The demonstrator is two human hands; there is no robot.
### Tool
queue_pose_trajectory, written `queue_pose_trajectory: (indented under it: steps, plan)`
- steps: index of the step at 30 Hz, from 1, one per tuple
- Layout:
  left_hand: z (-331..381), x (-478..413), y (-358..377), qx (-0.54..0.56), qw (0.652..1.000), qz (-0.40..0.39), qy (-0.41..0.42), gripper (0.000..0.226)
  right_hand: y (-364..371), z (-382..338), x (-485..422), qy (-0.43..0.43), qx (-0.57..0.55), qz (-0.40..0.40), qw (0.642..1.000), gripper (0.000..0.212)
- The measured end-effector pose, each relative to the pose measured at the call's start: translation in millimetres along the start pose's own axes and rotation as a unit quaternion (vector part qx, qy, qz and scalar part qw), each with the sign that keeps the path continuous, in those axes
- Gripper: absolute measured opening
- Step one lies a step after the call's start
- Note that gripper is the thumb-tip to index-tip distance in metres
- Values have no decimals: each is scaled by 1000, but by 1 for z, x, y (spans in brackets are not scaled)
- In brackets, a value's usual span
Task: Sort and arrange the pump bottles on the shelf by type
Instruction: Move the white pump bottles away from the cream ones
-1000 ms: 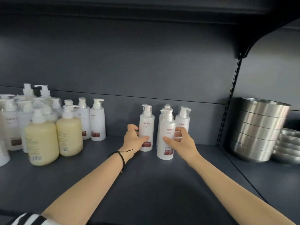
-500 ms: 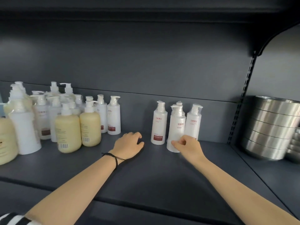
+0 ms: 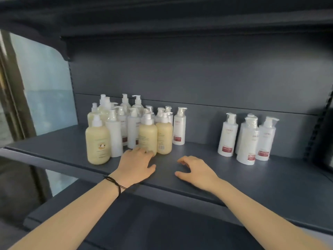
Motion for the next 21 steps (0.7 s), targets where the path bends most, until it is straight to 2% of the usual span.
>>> queue_pose_trajectory:
  steps: [5, 8, 10, 12, 14, 18, 21]
  plan:
    - [-58, 35, -19, 15, 999, 35, -31, 39, 31, -59, -14, -41, -8, 17, 999, 50]
    - [-96, 50, -41, 86, 986, 87, -116, 23, 47, -85, -30, -48, -72, 14, 996, 48]
    - [-131, 59, -48, 150, 959, 109, -215, 22, 51, -99, -44, -35, -142, 21, 989, 46]
    - [-166, 67, -43, 194, 925, 132, -298, 31, 54, -110, -62, -17, -205, 30, 978, 46]
    - [-190, 70, -29, 265, 890, 138, -345, 45, 56, -117, -77, -3, -257, 39, 966, 50]
    - [-213, 56, 12, 433, 830, 73, -345, 80, 72, -130, -112, 1, -302, 33, 953, 62]
    - [-219, 39, 23, 480, 822, 15, -304, 69, 81, -138, -137, -7, -304, 19, 952, 68]
Point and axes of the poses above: each hand's wrist, its own x-axis away from the middle knuckle, its own y-axis out of the palm, z = x × y, the point moved 8 cm from there along -x, towards the middle knuckle, and after that the axes turned 1 degree about -y, right-handed, at the moved point
